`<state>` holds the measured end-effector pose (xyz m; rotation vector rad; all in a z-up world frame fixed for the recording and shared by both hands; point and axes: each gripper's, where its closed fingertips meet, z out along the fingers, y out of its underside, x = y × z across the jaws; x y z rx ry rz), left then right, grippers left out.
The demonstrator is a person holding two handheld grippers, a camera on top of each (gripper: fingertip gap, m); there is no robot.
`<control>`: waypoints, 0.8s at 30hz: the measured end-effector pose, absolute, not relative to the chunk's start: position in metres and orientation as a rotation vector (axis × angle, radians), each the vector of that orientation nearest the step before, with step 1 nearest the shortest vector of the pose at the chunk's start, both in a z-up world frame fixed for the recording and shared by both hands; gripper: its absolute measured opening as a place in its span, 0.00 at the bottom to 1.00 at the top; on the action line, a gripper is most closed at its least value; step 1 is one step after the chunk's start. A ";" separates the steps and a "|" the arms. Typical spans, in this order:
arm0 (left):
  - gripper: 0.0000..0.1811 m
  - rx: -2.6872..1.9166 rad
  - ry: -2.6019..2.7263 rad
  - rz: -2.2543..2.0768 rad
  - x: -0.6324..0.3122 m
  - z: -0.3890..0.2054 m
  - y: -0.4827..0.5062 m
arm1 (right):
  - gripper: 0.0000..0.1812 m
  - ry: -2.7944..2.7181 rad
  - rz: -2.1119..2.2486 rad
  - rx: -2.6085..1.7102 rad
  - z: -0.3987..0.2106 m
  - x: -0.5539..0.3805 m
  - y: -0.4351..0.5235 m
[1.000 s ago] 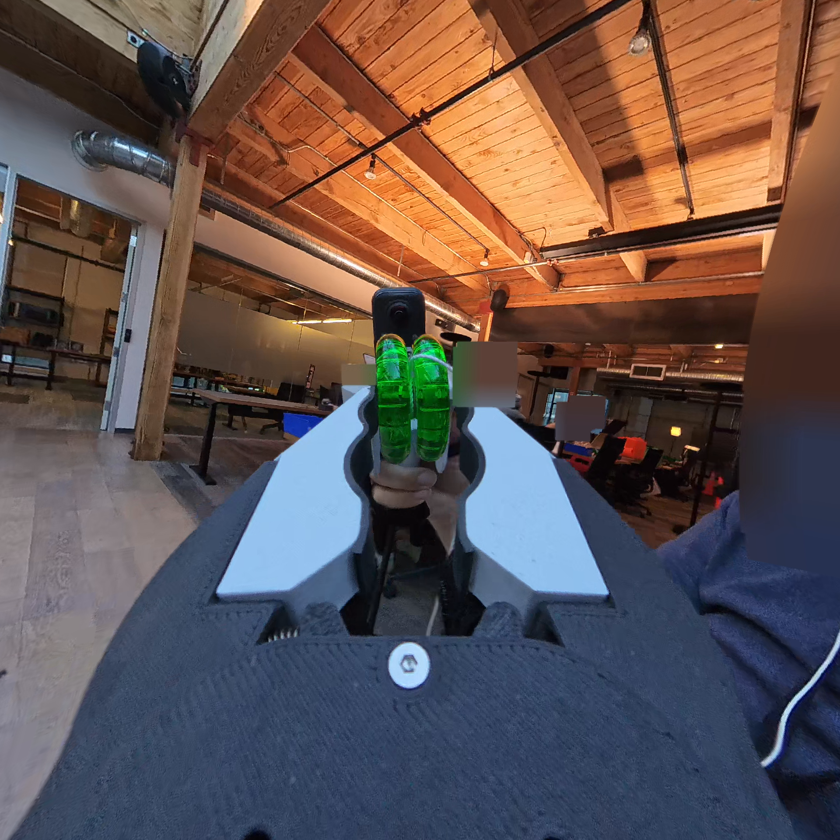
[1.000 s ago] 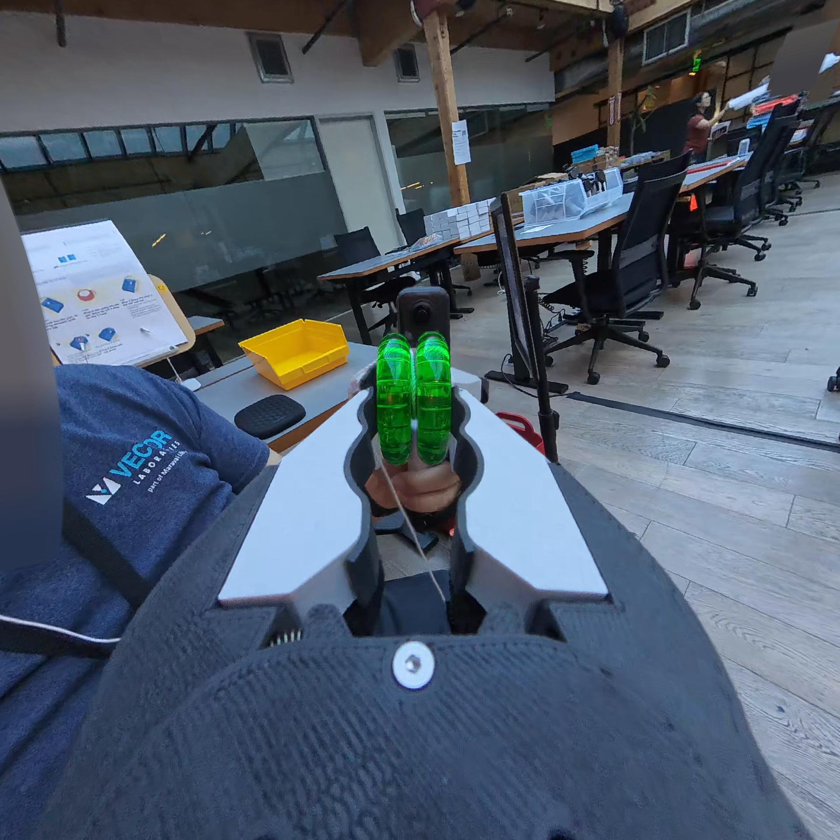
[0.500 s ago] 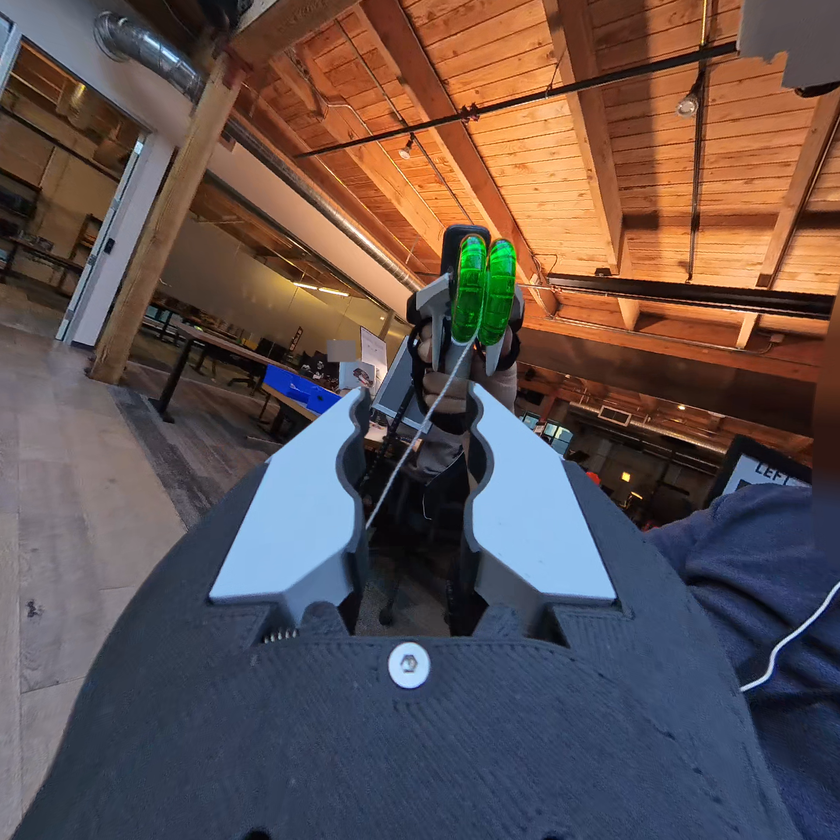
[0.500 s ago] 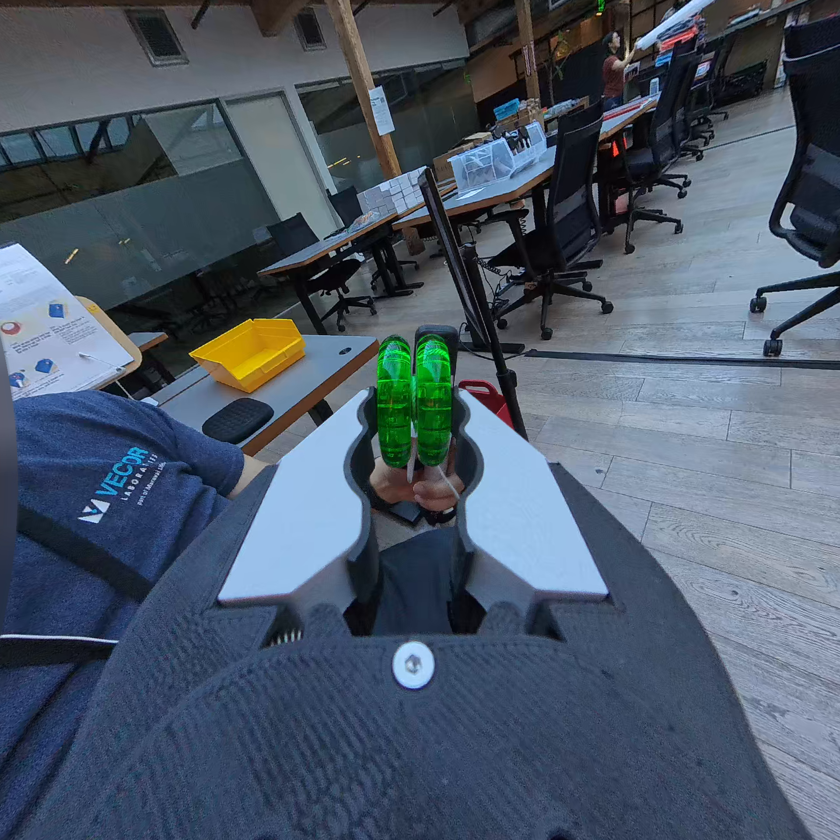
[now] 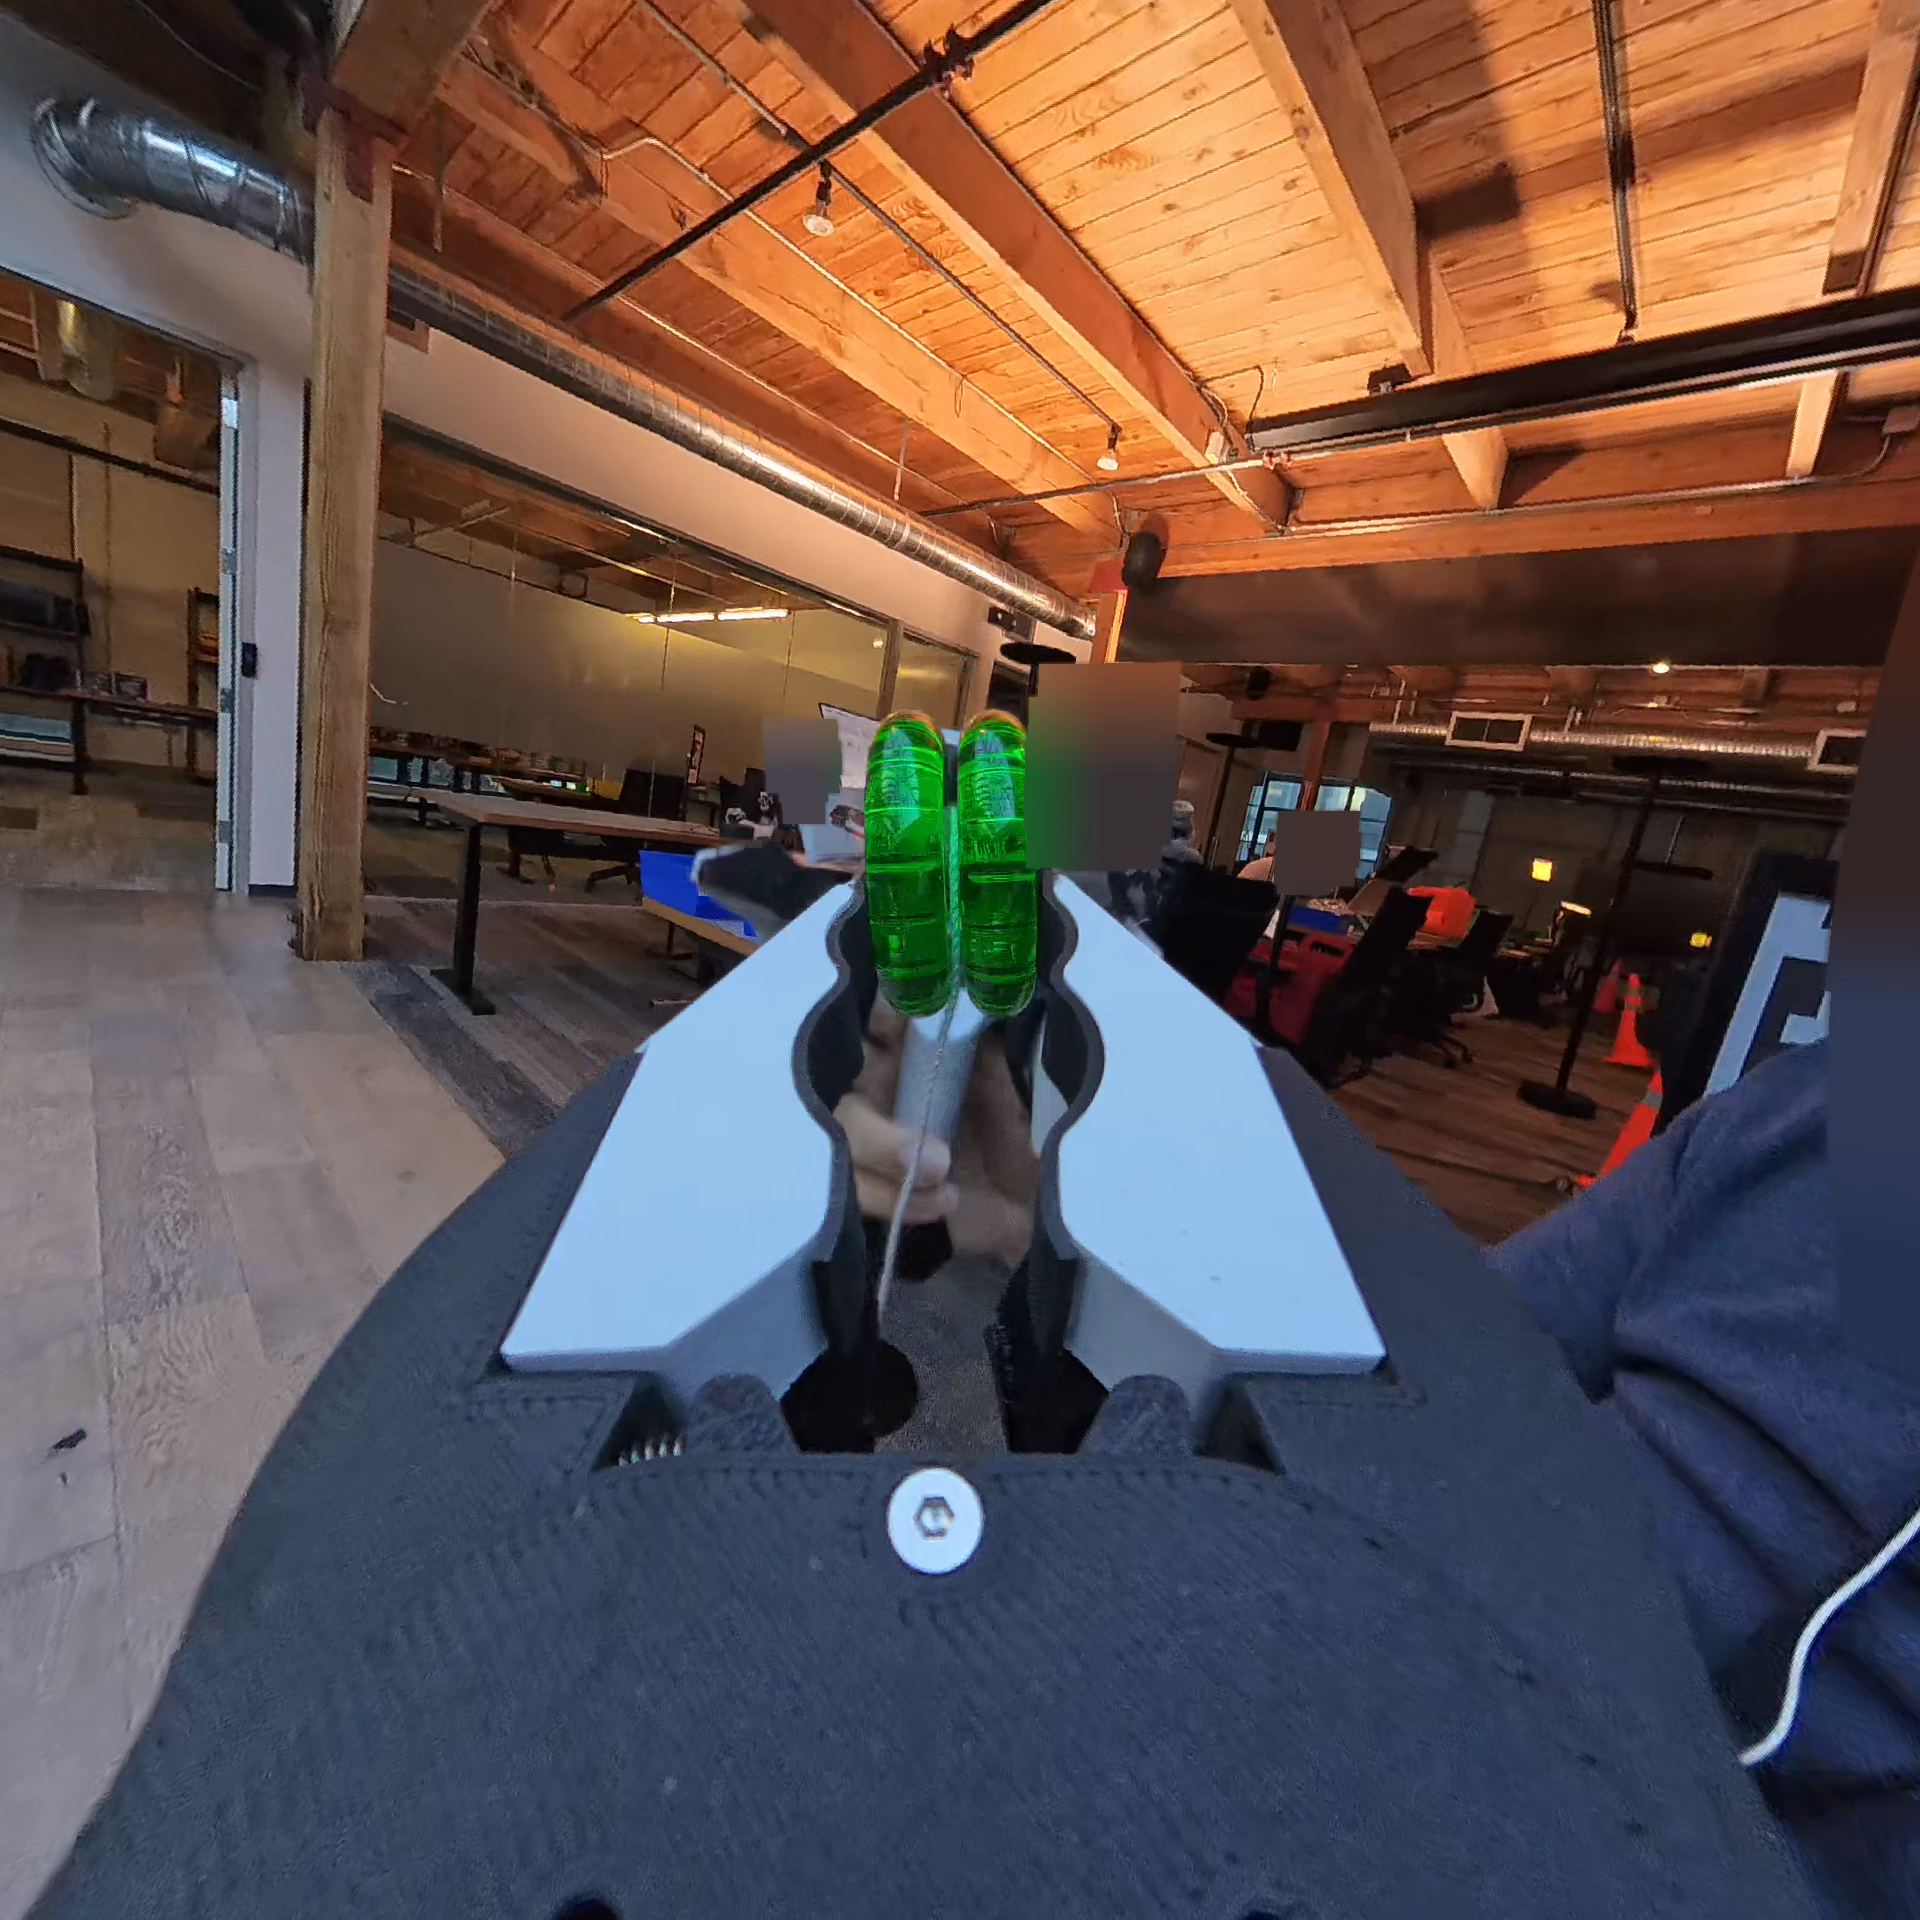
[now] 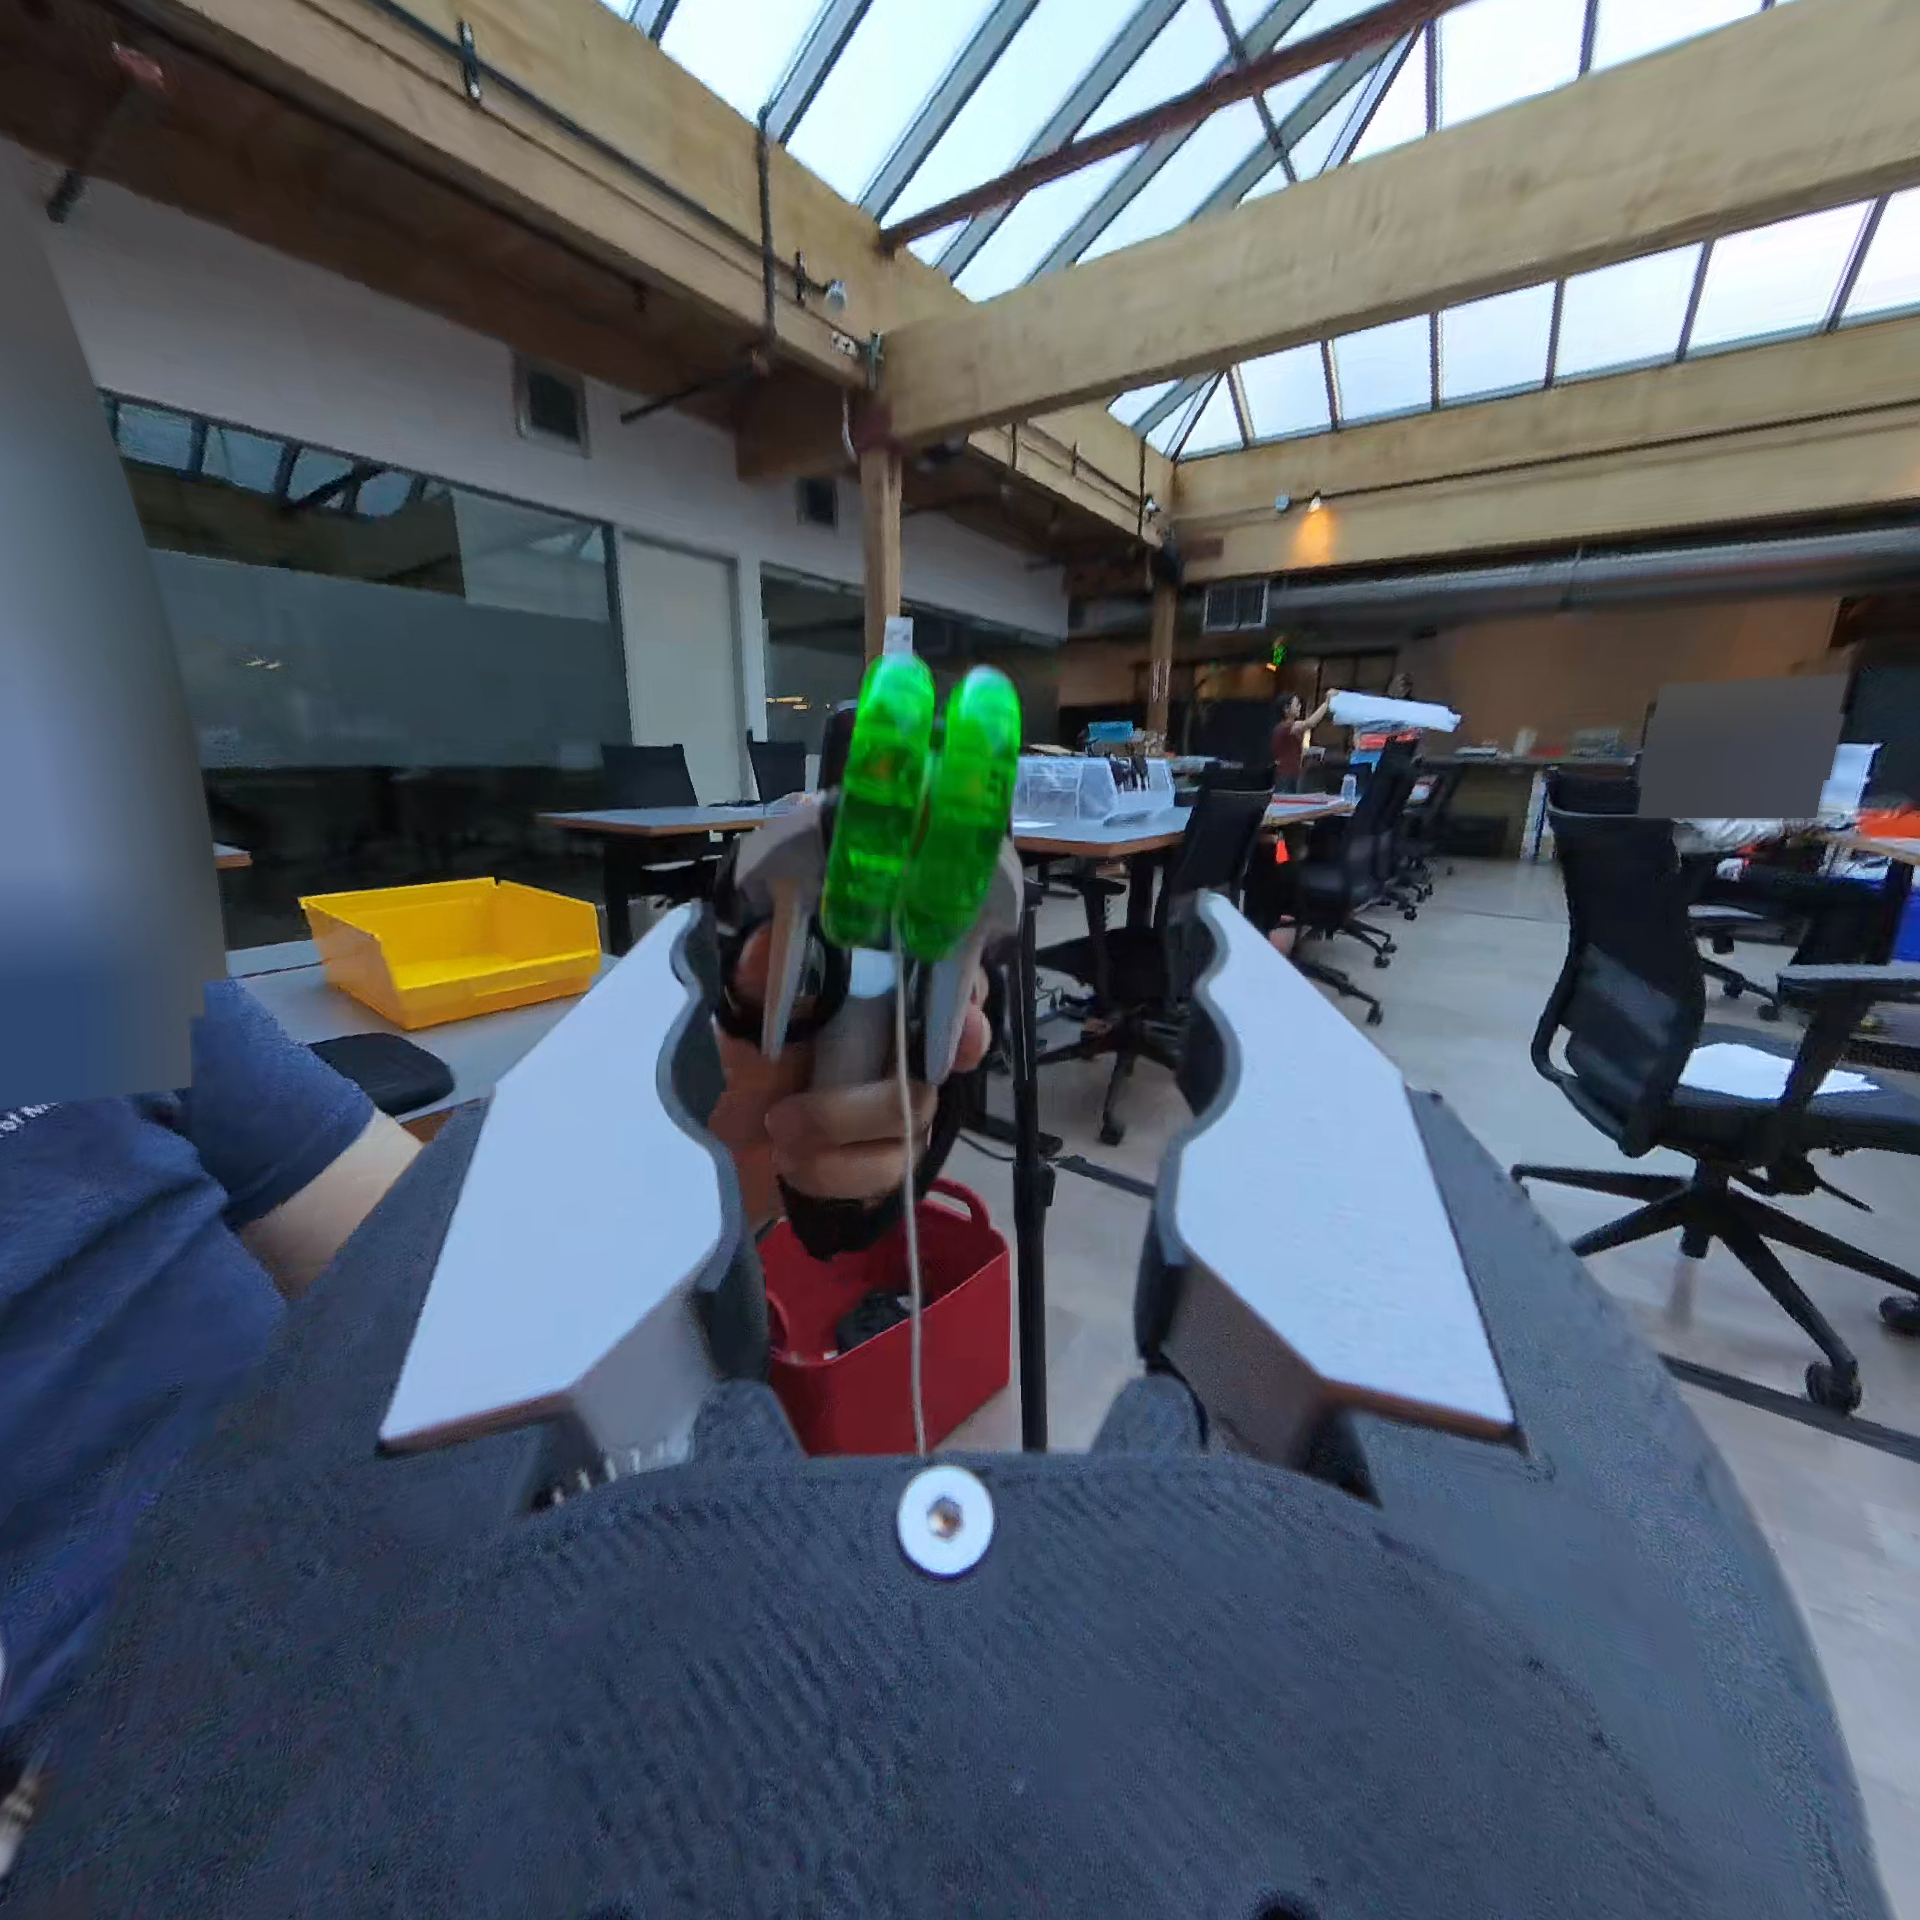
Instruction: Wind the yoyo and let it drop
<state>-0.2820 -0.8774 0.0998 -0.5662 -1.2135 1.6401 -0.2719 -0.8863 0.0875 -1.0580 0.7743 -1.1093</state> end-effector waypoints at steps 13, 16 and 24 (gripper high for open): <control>0.16 -0.485 -1.320 1.873 -0.228 0.121 -0.871 | 0.00 1.333 -1.603 -1.220 -0.036 -0.246 -0.967; 0.16 -0.559 -1.470 1.842 -0.221 0.099 -0.868 | 0.00 1.354 -1.597 -1.192 0.006 -0.268 -0.997; 0.16 -0.689 -1.843 1.861 -0.237 0.036 -0.905 | 0.00 1.401 -1.199 -1.494 0.113 -0.255 -0.963</control>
